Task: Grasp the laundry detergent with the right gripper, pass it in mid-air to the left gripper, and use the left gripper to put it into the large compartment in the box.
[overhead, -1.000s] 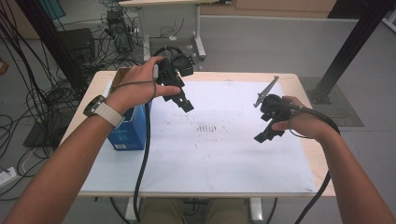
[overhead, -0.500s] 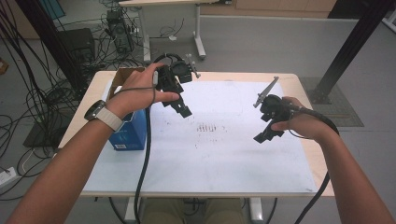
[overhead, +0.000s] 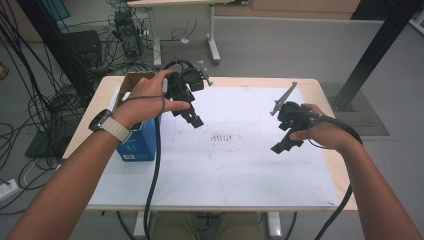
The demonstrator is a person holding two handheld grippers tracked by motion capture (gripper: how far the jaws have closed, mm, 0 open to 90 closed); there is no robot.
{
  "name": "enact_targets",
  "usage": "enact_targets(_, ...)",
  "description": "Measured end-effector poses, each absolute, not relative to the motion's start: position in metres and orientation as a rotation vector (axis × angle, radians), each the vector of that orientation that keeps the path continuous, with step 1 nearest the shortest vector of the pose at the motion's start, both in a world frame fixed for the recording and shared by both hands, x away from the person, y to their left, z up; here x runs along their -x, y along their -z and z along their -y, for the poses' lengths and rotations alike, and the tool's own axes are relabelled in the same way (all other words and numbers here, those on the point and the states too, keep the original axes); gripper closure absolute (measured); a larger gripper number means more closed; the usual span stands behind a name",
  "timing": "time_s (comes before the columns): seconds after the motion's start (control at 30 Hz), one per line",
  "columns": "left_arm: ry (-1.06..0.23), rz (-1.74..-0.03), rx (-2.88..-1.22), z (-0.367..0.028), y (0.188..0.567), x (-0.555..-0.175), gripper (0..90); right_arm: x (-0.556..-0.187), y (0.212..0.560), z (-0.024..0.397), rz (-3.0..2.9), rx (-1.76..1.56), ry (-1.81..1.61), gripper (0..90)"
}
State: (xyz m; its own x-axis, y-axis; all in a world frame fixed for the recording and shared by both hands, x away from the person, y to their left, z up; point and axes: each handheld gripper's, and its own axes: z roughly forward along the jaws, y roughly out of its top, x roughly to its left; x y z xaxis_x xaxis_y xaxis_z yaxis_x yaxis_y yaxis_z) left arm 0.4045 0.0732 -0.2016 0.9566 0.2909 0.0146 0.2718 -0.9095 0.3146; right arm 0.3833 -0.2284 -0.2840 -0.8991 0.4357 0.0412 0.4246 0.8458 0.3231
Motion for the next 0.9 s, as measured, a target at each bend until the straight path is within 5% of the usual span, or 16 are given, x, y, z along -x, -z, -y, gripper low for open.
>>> enact_targets(0.9, -0.067, -0.445, -2.785, -0.078, 0.2087, -0.4078, 8.3, -0.3817, 0.2864, 0.2277, -2.984, -0.695, -0.515, 8.1)
